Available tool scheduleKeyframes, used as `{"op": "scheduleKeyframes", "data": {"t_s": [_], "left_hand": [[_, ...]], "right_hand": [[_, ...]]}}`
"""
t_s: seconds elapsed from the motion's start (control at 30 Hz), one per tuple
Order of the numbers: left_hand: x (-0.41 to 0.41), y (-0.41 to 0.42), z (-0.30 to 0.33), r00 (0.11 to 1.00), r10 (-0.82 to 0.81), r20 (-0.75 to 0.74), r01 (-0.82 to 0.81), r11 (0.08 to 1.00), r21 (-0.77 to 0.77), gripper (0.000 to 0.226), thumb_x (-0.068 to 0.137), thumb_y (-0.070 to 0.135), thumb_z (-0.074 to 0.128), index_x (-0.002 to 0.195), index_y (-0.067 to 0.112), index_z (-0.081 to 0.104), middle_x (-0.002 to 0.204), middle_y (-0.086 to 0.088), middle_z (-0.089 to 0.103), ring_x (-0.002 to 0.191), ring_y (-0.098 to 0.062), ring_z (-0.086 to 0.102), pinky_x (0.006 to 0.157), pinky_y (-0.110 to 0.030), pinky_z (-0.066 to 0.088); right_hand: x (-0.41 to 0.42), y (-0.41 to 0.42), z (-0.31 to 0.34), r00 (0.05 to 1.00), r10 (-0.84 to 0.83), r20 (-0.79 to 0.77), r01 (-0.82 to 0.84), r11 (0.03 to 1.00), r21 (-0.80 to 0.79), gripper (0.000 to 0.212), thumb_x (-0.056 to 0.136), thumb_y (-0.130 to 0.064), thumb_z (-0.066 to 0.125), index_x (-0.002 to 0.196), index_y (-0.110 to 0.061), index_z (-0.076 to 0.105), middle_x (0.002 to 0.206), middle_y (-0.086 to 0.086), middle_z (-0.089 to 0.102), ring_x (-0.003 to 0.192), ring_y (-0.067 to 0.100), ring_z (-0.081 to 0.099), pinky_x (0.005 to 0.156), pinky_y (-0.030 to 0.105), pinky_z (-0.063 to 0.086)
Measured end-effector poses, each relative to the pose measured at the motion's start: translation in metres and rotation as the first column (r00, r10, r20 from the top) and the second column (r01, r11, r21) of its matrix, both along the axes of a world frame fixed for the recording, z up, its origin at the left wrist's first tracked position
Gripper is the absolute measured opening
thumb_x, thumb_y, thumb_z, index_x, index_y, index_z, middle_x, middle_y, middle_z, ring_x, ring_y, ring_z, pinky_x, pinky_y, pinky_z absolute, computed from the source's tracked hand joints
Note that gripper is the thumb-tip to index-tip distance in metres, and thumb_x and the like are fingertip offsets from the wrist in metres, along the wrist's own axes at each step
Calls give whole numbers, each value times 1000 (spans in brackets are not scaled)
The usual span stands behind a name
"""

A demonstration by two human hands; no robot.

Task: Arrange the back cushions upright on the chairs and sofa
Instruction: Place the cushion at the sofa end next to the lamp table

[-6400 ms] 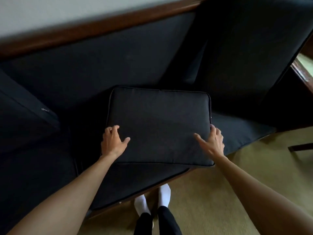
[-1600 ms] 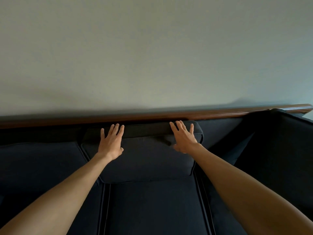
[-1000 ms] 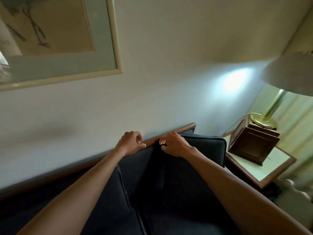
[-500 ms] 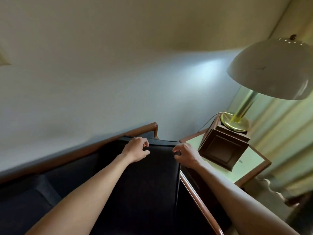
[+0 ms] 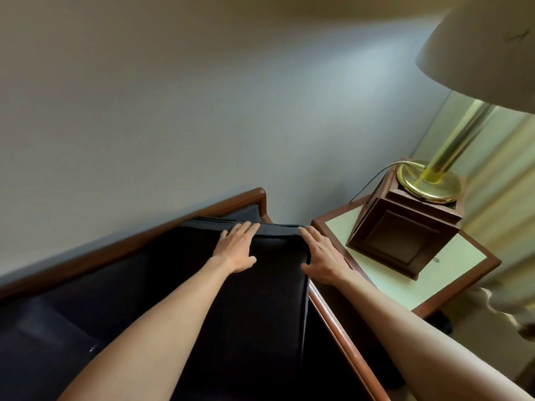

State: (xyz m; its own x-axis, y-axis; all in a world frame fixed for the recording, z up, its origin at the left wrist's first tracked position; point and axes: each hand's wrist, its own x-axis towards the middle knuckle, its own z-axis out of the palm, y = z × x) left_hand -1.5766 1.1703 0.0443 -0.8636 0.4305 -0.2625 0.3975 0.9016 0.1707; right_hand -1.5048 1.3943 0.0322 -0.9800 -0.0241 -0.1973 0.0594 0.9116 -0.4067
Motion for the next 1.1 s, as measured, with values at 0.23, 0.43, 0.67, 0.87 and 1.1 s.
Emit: {"op": "scheduleKeyframes", "data": {"t_s": [0.23,0.43,0.67,0.87,1.1], "left_hand": [[24,-4,-8,997,32,-75,-31,999,8,95,69,43,75,149,23,28,157,1,27,145,-23,23,108,-50,33],[44,-10,23,956,-126,-265,108,991,-82,73,51,63,78,105,25,46,120,3,48,112,-20,45,91,-43,35],[60,-21,38,953,-286,99,288,957,-8,142,38,66,86,150,27,9,159,-4,19,147,-24,18,117,-63,11],[98,-32,29,953,-304,3,304,952,36,122,40,67,82,143,27,31,136,6,46,123,-19,43,108,-50,29],[132,-77,40,969,-230,-93,239,966,101,115,43,62,84,142,26,36,133,6,52,120,-18,48,103,-51,34]], "right_hand": [[12,-11,-19,991,-100,-90,86,984,-155,77,70,-22,73,139,-25,38,151,2,26,142,25,22,106,44,41],[50,-25,-7,984,-108,-143,50,933,-358,54,65,-19,76,107,-25,43,138,1,29,109,23,47,82,39,54],[106,-38,-1,944,-180,-278,18,866,-500,71,56,-31,80,114,-21,40,124,-3,38,112,12,46,84,28,52],[160,-42,-50,977,-171,125,209,697,-686,136,46,-36,97,151,-38,10,144,-23,37,133,-5,39,106,21,38],[173,-81,-73,956,-259,141,294,793,-533,101,39,-29,95,126,-21,44,110,-16,56,108,12,56,78,20,42]]}}
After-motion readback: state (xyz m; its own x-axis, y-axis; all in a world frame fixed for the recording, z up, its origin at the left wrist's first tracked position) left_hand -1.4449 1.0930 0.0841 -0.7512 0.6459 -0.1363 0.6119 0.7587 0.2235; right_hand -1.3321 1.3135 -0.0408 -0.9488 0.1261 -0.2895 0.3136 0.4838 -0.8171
